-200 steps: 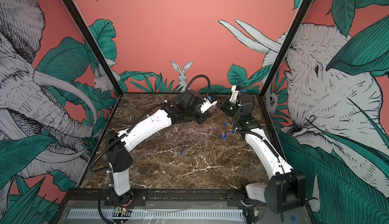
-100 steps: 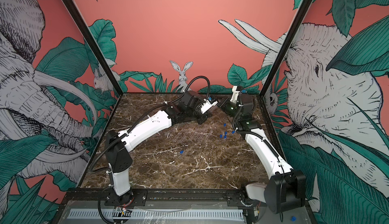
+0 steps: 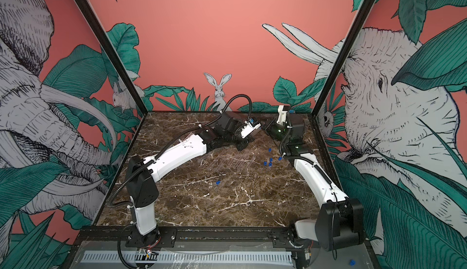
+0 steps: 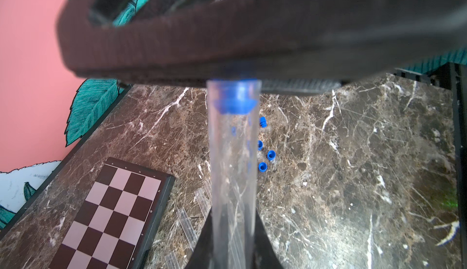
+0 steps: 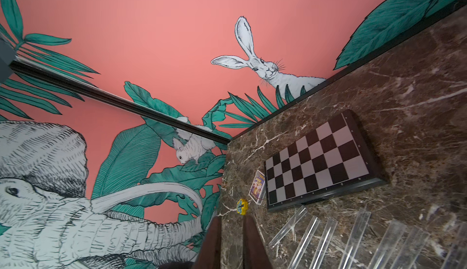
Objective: Remove stoppers from test tubes
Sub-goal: Open the stopper on the test tube, then place the test tube at the center of the board.
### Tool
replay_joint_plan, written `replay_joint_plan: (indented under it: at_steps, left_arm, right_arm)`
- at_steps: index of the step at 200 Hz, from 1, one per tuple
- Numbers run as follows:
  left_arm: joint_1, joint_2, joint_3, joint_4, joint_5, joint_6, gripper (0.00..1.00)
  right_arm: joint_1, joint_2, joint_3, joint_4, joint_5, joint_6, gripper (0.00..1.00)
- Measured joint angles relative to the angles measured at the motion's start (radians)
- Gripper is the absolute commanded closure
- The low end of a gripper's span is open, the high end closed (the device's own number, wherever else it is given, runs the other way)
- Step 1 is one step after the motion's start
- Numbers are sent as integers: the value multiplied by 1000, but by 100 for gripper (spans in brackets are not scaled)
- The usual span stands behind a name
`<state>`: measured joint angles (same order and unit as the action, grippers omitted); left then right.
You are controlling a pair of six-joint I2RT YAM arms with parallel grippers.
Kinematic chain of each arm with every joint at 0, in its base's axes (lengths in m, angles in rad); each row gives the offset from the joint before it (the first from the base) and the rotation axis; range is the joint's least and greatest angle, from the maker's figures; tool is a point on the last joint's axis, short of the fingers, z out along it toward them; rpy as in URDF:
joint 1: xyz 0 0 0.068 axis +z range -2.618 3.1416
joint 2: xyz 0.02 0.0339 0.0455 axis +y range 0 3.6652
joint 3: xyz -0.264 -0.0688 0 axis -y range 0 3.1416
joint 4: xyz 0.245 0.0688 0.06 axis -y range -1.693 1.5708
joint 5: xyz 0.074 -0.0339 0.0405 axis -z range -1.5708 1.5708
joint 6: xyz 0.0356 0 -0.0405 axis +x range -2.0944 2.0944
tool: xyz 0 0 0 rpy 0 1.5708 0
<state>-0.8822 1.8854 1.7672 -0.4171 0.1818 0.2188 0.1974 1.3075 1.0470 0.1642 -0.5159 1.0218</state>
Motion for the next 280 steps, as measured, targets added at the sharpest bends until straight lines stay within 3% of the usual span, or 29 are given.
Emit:
replay_joint_plan:
  at_steps: [39,66,171,280]
  left_arm:
    - [-1,-12,27,-48,4,6,100]
    - [-1,-25,28,-62,4,8,100]
    - [5,-28,-5,-63,-30,10,100]
    - [196,-198,-409,-84,-168,-80,100]
  right_arm:
    - [57,-37,53,-110,124,-174,100]
    - [69,-51,66,-123,167,-222,100]
    - [-21,-53,31,-35,144,-111,100]
    - [-23,-67,-225,-102,242,-262,100]
